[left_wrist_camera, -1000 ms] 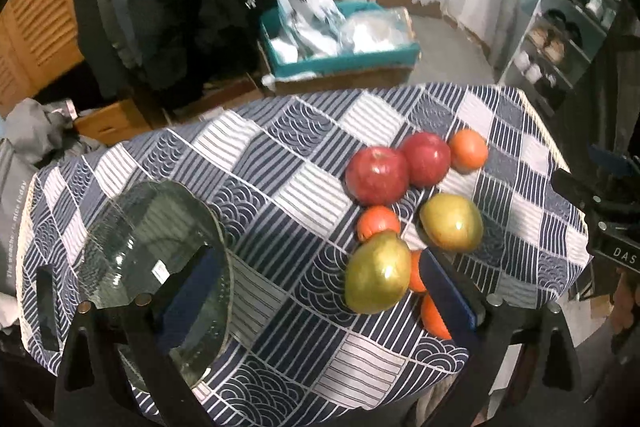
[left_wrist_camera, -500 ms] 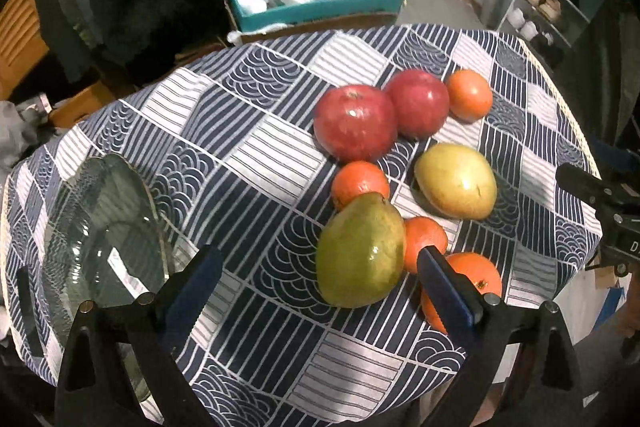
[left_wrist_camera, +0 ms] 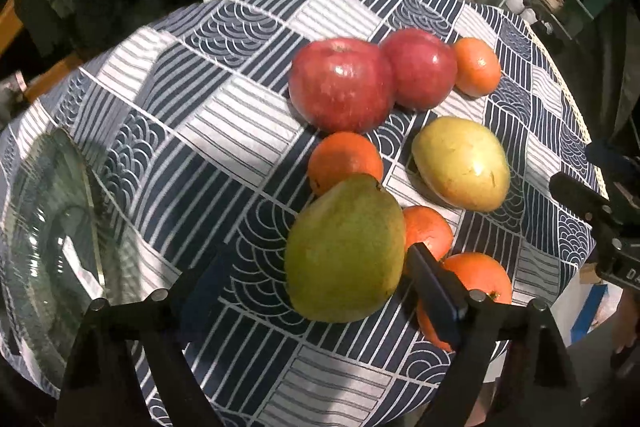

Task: Organize fruits
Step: 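Lower the left gripper onto the green pear and close on it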

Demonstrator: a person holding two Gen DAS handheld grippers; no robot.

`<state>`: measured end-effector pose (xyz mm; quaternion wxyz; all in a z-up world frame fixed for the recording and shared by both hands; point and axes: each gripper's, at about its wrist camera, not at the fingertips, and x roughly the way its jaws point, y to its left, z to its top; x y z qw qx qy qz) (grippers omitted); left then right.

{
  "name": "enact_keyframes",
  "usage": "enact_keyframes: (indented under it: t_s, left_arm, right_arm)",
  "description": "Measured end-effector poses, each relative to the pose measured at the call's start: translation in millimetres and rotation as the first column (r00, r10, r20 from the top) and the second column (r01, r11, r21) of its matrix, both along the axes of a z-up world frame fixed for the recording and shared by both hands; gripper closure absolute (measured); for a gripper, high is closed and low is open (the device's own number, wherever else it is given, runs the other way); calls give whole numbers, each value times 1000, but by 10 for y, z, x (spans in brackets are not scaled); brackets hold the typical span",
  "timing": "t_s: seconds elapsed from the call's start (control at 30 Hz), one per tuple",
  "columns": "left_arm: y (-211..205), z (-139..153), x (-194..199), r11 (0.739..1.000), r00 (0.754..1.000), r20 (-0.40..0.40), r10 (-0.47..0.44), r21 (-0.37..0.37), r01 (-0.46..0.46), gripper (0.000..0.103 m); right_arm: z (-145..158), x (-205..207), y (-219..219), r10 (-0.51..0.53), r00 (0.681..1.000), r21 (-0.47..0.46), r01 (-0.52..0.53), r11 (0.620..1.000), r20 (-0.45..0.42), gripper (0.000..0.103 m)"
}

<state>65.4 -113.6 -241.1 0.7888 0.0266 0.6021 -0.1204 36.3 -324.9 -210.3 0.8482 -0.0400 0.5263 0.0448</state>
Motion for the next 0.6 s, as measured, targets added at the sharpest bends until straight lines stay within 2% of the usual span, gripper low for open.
enact_keyframes:
  t_s: [0.13, 0.33, 0.43, 0.5, 0.6]
  left_arm:
    - [-7, -95, 19, 1000, 1000, -15, -3, -11, 3, 14]
    - [60, -128, 56, 997, 999, -28, 19, -80, -21, 16]
    - [83, -144, 70, 991, 999, -45, 20, -131, -26, 24]
    - [80, -141, 63, 986, 998, -55, 10, -165, -19, 35]
    - [40, -122, 41, 987, 999, -47, -4, -158, -3, 37]
  right_arm:
    - [-7, 20, 12, 4, 1000, 2, -4, 1000, -2, 14]
    - [-22, 46, 45, 9, 1000, 2, -9, 1000, -5, 14]
    - [-37, 54, 56, 13, 1000, -4, -13, 1000, -7, 14]
    - [-40, 53, 62, 14, 1000, -7, -14, 1000, -8, 14]
    - [-34, 45, 71, 18, 1000, -6, -18, 1000, -8, 14]
